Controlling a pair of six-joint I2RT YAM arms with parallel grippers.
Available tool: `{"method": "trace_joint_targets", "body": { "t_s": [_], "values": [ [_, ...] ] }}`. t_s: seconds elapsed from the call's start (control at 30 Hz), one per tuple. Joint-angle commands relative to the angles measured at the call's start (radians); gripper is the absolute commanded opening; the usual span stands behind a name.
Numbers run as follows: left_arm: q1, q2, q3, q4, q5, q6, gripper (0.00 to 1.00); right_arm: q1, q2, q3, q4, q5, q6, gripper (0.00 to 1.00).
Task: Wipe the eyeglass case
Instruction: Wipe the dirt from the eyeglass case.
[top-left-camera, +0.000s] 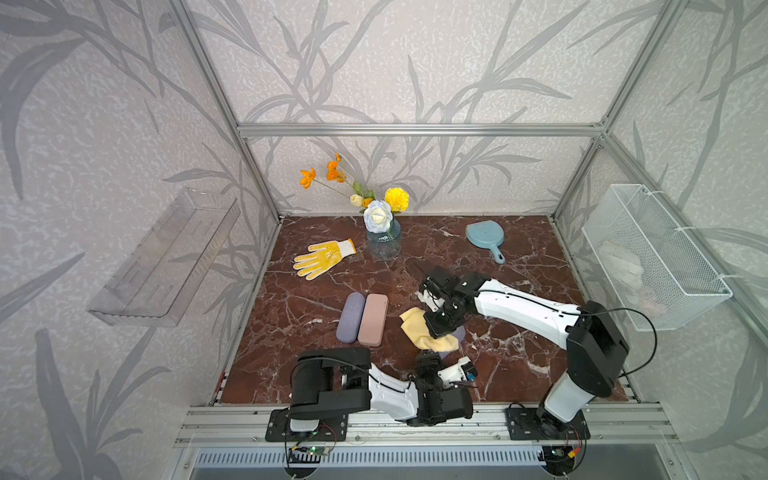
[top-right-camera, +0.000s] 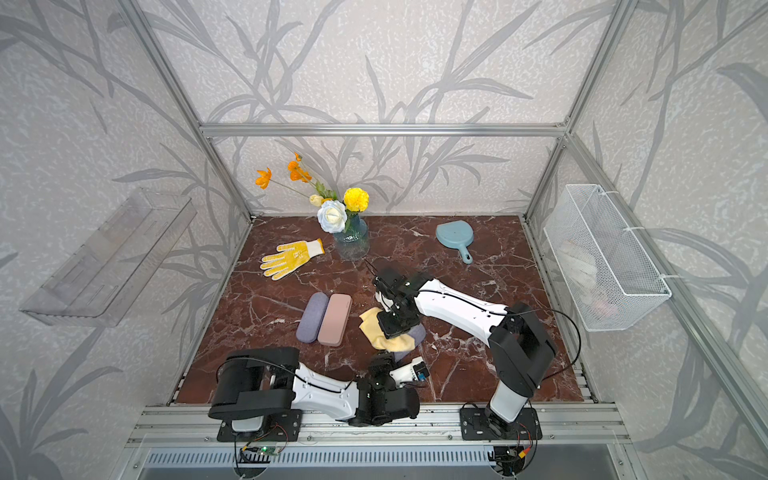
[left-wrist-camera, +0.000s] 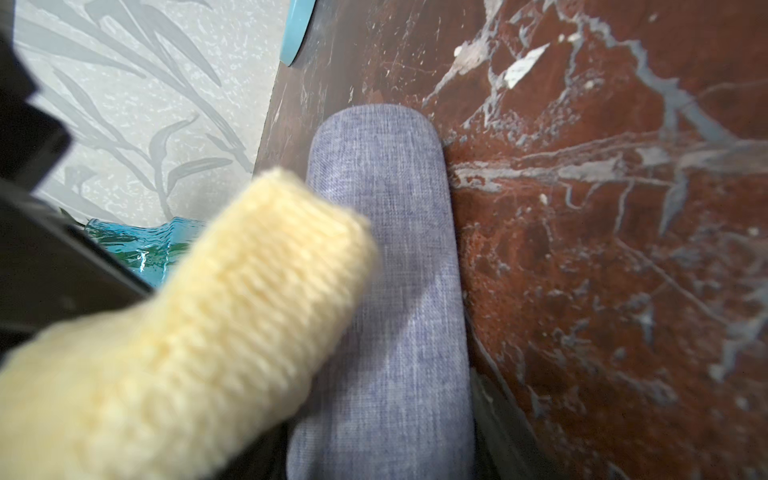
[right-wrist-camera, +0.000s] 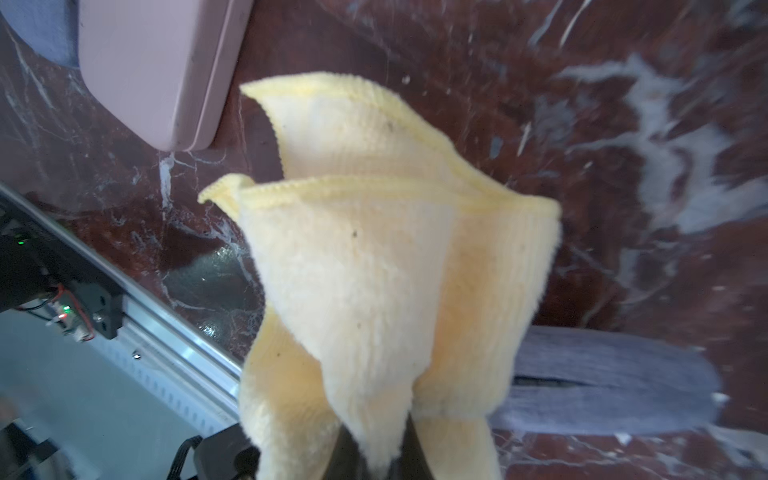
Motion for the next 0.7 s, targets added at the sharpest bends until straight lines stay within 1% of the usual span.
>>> {"method": "trace_joint_targets", "body": {
  "t_s": [0.0, 0.07, 0.1, 0.17, 0.27, 0.37, 0.47, 0.5, 0.53, 0.6, 0.67],
  "values": [
    [0.006, 0.011, -0.002, -0.002, -0.042, -0.009, 0.02, -0.101, -0.003, -0.086, 0.030, -0.138, 0.020, 0.00],
    [0.005, 0.008, -0.004, 0.001, -0.043, -0.012, 0.02, -0.197, 0.003, -0.126, 0.001, -0.074, -0.017, 0.00],
    [0.006, 0.009, -0.003, 0.000, -0.044, -0.012, 0.02, -0.232, 0.010, -0.129, -0.027, -0.014, -0.036, 0.00],
    [0.006, 0.010, -0.003, 0.000, -0.044, -0.013, 0.02, -0.278, 0.014, -0.114, -0.098, 0.170, -0.086, 0.00],
    [0.007, 0.010, -0.003, 0.001, -0.043, -0.013, 0.02, -0.291, 0.007, -0.077, -0.162, 0.440, -0.117, 0.00],
    [0.007, 0.010, -0.004, 0.000, -0.036, -0.010, 0.02, -0.292, -0.022, -0.018, -0.196, 0.594, -0.128, 0.00],
    [0.009, 0.006, -0.011, 0.014, -0.018, 0.005, 0.02, -0.284, -0.044, 0.036, -0.188, 0.636, -0.175, 0.00],
    [0.013, -0.001, -0.022, 0.031, 0.003, 0.019, 0.02, -0.274, -0.047, 0.049, -0.175, 0.641, -0.202, 0.00],
    [0.023, -0.018, -0.042, 0.058, 0.049, 0.040, 0.02, -0.257, -0.051, 0.058, -0.151, 0.641, -0.237, 0.00],
    [0.069, -0.075, -0.083, 0.085, 0.205, 0.063, 0.02, -0.225, -0.037, 0.064, -0.102, 0.595, -0.319, 0.00],
    [0.160, -0.156, -0.109, 0.044, 0.441, 0.057, 0.01, -0.209, 0.010, 0.087, -0.093, 0.554, -0.363, 0.00]
  ]
}}
